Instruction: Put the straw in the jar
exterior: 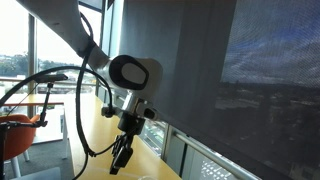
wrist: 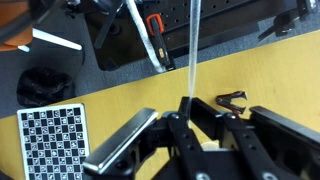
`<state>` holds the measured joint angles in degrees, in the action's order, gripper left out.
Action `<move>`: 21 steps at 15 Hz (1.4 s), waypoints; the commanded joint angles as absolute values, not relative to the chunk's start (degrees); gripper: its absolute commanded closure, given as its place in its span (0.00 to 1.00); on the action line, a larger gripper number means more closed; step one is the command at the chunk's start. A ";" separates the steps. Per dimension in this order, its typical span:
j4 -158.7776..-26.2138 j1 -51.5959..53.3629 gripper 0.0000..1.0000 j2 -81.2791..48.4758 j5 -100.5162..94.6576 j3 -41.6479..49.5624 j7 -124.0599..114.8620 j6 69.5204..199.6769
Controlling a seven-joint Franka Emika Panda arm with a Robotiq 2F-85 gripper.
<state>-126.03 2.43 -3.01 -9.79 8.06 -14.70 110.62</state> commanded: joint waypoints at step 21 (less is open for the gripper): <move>-110.64 -3.87 0.97 -21.55 7.92 4.09 -6.10 107.33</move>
<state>-112.51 -3.27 -20.57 6.06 5.17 -6.74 109.83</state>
